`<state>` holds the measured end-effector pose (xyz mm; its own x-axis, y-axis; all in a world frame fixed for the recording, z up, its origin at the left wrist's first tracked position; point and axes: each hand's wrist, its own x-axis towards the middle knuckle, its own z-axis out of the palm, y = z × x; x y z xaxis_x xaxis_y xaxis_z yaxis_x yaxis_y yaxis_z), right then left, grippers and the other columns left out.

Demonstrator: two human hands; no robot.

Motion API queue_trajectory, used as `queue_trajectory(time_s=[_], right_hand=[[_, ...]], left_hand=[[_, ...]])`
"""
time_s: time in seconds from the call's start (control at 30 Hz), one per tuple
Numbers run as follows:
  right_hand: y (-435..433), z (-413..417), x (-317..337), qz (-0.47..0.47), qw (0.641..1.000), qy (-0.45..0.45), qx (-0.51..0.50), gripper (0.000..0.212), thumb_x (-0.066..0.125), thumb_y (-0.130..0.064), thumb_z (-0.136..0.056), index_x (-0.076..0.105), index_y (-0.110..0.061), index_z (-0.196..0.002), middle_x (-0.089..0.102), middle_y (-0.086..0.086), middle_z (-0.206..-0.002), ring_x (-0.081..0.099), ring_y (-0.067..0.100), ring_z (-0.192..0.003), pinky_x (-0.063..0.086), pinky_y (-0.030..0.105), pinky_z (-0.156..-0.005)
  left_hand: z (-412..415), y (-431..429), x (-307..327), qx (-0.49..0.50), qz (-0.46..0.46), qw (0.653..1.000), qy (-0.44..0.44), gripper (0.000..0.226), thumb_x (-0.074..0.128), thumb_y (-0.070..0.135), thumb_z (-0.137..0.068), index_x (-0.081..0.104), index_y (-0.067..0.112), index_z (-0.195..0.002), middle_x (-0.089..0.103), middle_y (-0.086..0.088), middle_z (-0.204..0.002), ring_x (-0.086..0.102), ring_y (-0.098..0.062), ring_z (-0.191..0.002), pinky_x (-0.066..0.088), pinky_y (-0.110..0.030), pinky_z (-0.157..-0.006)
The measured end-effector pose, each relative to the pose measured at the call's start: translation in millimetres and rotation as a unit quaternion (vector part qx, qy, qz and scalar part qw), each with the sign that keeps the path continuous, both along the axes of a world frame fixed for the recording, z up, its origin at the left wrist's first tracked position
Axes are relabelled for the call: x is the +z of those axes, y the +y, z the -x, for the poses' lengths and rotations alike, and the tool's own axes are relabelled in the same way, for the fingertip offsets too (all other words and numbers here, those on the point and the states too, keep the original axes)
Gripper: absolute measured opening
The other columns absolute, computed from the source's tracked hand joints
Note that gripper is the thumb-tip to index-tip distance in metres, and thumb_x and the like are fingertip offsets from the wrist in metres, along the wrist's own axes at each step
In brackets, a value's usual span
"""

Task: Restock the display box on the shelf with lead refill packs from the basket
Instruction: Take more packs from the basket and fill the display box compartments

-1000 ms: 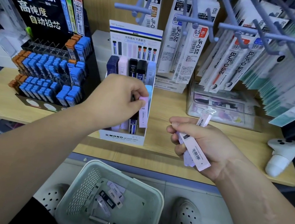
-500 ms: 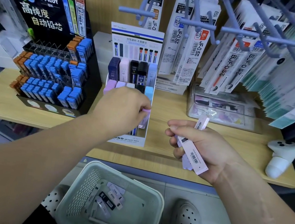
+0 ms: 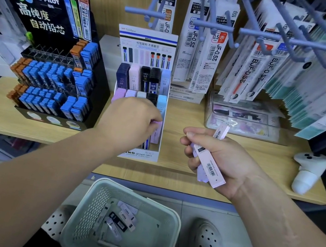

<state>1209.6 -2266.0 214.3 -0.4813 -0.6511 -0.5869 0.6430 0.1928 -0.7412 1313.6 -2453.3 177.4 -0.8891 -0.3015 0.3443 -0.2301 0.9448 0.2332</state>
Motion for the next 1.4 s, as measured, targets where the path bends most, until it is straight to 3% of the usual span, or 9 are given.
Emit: queue_trajectory(time_s=[0.23,0.4,0.6,0.83,0.93,1.13,1.27,1.4], right_hand=[[-1.1,-0.3,0.1,-0.001,1.0,0.003,0.0,0.01,0.071,-0.005,-0.086,0.073,-0.006,-0.096,0.069,0.012,-0.083,0.058,0.016,-0.067,0.042,0.02,-0.047],[-1.9,-1.2,0.3,-0.003,1.0,0.005,0.0,0.01,0.07,-0.005,-0.087,0.073,-0.006,-0.097,0.068,0.012,-0.082,0.058,0.016,-0.067,0.042,0.02,-0.047],[-1.9,-1.0,-0.3,0.0,1.0,0.008,0.003,0.009,0.069,-0.004,-0.089,0.073,-0.005,-0.097,0.068,0.012,-0.082,0.058,0.015,-0.066,0.042,0.02,-0.048],[-4.9,-2.2,-1.6,0.017,1.0,0.006,-0.014,0.011,0.071,-0.005,-0.087,0.073,-0.006,-0.097,0.067,0.012,-0.084,0.057,0.015,-0.066,0.043,0.02,-0.048],[-12.2,-2.5,-1.7,0.031,0.999,0.001,-0.033,0.014,0.071,-0.005,-0.086,0.072,-0.005,-0.1,0.067,0.013,-0.084,0.057,0.015,-0.066,0.044,0.02,-0.047],[-33.0,-11.2,-1.5,0.037,0.999,0.006,-0.03,0.01,0.069,-0.004,-0.089,0.071,-0.005,-0.099,0.067,0.012,-0.081,0.055,0.015,-0.063,0.043,0.02,-0.046],[-45.1,-19.7,-5.0,0.04,0.999,0.018,-0.027,0.008,0.069,-0.005,-0.09,0.07,-0.005,-0.098,0.068,0.01,-0.076,0.056,0.014,-0.06,0.043,0.021,-0.046],[-59.8,-28.6,-7.2,0.063,0.996,0.022,-0.065,0.002,0.07,-0.007,-0.09,0.069,-0.006,-0.09,0.064,0.008,-0.073,0.054,0.014,-0.058,0.043,0.021,-0.044]], left_hand=[[-6.0,-7.2,-7.2,0.009,-0.119,0.993,0.021,0.008,0.075,0.022,-0.083,0.078,0.024,-0.09,0.073,0.011,-0.089,0.066,-0.011,-0.083,0.056,-0.037,-0.074],[-6.1,-0.6,-7.8,0.013,-0.119,0.992,0.039,0.003,0.076,0.021,-0.083,0.078,0.024,-0.084,0.071,0.012,-0.081,0.062,-0.008,-0.073,0.054,-0.035,-0.067],[-3.2,5.3,-11.9,0.011,0.015,1.0,0.017,0.017,0.075,0.029,-0.082,0.074,0.016,-0.072,0.063,0.002,-0.078,0.063,-0.024,-0.062,0.05,-0.036,-0.048],[-11.7,0.7,-1.1,0.042,-0.022,0.998,0.029,0.025,0.076,0.039,-0.081,0.065,0.019,-0.071,0.056,0.006,-0.071,0.059,-0.023,-0.064,0.05,-0.035,-0.054],[-25.5,-11.0,12.6,0.067,-0.034,0.994,0.076,0.027,0.076,0.034,-0.082,0.06,0.017,-0.066,0.055,0.005,-0.063,0.055,-0.02,-0.059,0.051,-0.037,-0.055],[-57.2,-51.1,22.5,0.167,-0.2,0.961,0.094,0.018,0.079,0.017,-0.08,0.061,0.021,-0.084,0.059,0.003,-0.063,0.05,-0.005,-0.052,0.042,-0.025,-0.058],[-67.4,-60.5,20.5,0.174,-0.272,0.944,0.063,0.021,0.082,0.031,-0.078,0.064,0.025,-0.085,0.063,0.001,-0.069,0.047,-0.002,-0.049,0.039,-0.023,-0.056],[-67.0,-45.0,34.5,0.188,-0.351,0.909,0.124,0.018,0.078,0.031,-0.083,0.066,0.018,-0.078,0.064,-0.007,-0.068,0.05,-0.008,-0.052,0.044,-0.027,-0.054]])
